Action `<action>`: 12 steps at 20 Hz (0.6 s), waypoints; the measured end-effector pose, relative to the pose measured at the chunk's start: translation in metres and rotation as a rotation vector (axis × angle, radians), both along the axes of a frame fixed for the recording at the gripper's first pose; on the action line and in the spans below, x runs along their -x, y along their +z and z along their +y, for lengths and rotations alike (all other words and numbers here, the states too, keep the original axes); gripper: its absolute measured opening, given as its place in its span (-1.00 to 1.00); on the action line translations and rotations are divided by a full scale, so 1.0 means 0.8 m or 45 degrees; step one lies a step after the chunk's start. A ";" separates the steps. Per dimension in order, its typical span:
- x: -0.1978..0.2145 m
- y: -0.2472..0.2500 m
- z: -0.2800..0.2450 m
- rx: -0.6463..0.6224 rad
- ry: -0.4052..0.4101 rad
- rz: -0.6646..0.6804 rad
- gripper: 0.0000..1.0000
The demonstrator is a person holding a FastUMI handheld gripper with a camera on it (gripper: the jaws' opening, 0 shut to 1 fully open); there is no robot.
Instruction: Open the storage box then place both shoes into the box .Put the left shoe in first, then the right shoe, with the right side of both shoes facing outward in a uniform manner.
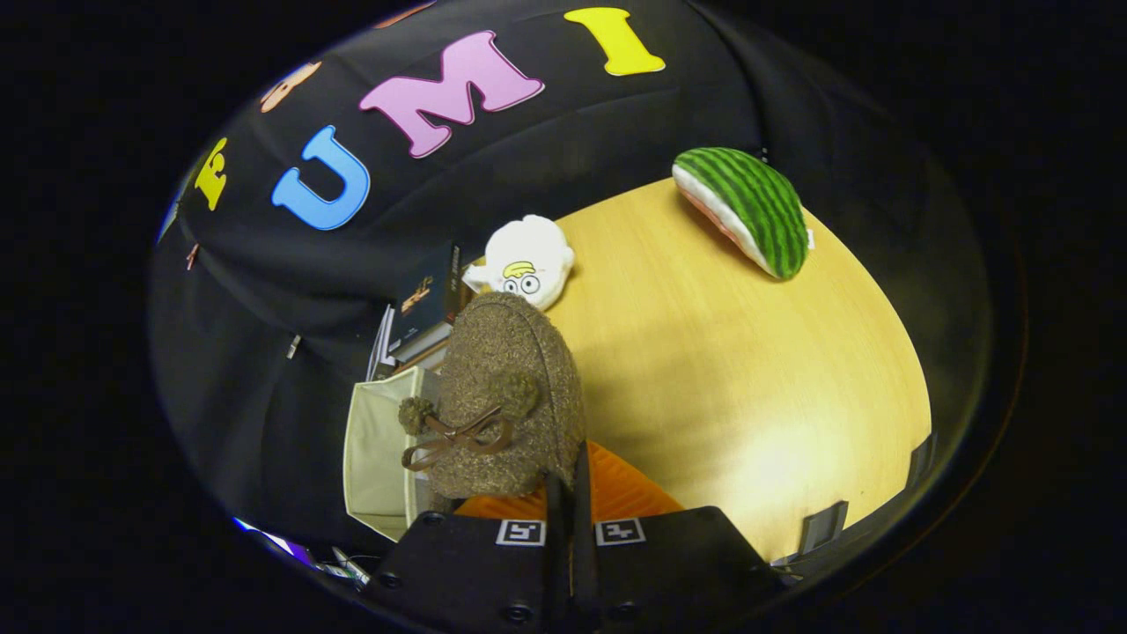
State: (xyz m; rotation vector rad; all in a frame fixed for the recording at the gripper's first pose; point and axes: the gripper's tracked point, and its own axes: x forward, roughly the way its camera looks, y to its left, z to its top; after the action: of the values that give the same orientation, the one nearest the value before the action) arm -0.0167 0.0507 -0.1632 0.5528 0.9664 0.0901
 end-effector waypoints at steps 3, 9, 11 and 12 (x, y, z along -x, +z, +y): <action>-0.004 0.033 0.052 -0.076 -0.013 -0.045 -0.89; -0.005 0.056 0.130 -0.113 0.005 -0.083 -0.88; -0.009 0.058 0.156 -0.142 0.009 -0.078 -0.88; -0.010 0.059 0.168 -0.156 0.004 -0.076 -0.88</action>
State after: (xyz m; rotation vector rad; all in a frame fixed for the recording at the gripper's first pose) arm -0.0084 0.1848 -0.1161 0.6577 0.9080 0.1687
